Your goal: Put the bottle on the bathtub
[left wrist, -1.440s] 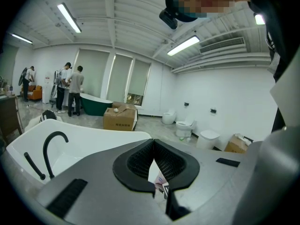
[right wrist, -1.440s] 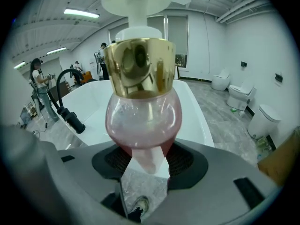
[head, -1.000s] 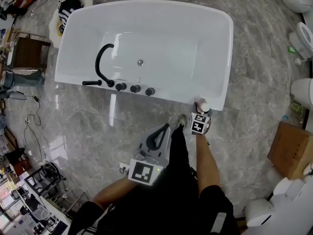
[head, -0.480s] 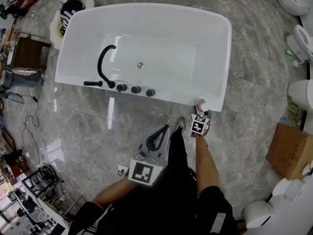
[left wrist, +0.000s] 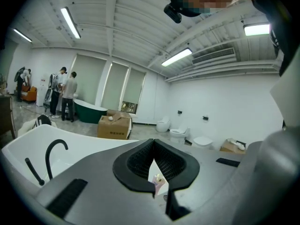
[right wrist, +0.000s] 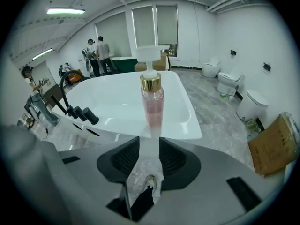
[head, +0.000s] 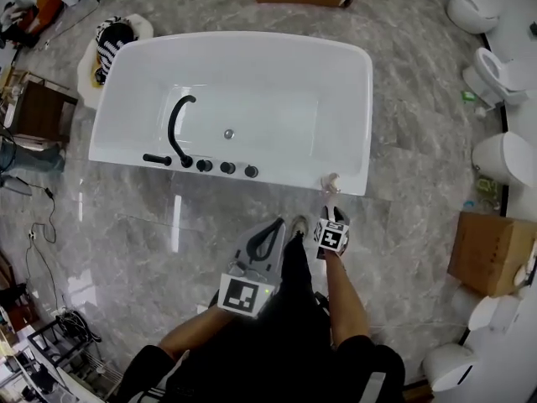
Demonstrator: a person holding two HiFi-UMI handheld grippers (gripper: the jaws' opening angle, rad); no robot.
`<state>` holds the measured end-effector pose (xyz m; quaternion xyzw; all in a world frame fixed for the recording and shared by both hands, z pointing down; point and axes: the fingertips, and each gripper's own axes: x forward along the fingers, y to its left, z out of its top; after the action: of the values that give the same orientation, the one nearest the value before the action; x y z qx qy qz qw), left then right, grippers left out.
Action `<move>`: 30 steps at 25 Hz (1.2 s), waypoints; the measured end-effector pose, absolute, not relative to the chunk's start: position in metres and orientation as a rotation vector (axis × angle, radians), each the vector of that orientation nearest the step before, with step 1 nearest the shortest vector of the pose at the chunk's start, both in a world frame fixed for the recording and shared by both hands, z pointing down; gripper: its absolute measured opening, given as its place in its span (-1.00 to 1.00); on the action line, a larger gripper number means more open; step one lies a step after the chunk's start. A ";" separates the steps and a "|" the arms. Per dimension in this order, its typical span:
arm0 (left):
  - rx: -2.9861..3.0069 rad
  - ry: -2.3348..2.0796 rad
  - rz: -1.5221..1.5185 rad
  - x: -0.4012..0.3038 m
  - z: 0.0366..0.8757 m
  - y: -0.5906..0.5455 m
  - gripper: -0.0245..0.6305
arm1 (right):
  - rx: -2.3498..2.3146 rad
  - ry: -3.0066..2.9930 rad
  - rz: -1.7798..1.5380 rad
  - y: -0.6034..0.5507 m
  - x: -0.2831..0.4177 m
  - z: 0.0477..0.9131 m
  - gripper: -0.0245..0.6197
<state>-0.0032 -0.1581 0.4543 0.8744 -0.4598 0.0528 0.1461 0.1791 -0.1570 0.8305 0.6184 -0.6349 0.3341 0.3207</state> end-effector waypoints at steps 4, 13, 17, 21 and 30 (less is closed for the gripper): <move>2.580 -1.235 0.180 -0.018 0.452 -0.128 -0.87 | 1.671 -1.674 0.886 -0.127 0.161 0.784 -0.69; 2.688 -1.089 0.146 -0.049 0.430 -0.066 -0.87 | 1.968 -1.757 0.843 -0.057 0.134 0.642 -0.86; 2.726 -1.049 0.170 -0.059 0.427 -0.039 -0.87 | 2.071 -1.809 0.813 -0.020 0.123 0.593 -0.87; 2.750 -1.039 0.146 -0.066 0.412 -0.028 -0.87 | 2.143 -1.877 0.752 0.004 0.106 0.541 -0.89; 2.739 -1.009 0.110 -0.061 0.396 -0.008 -0.87 | 2.236 -2.021 0.555 0.042 0.083 0.451 -0.89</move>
<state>-0.0614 -0.0084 0.3961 0.9320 -0.3433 0.0376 0.1098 0.0833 0.0420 0.4508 0.7291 -0.6590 0.1810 0.0383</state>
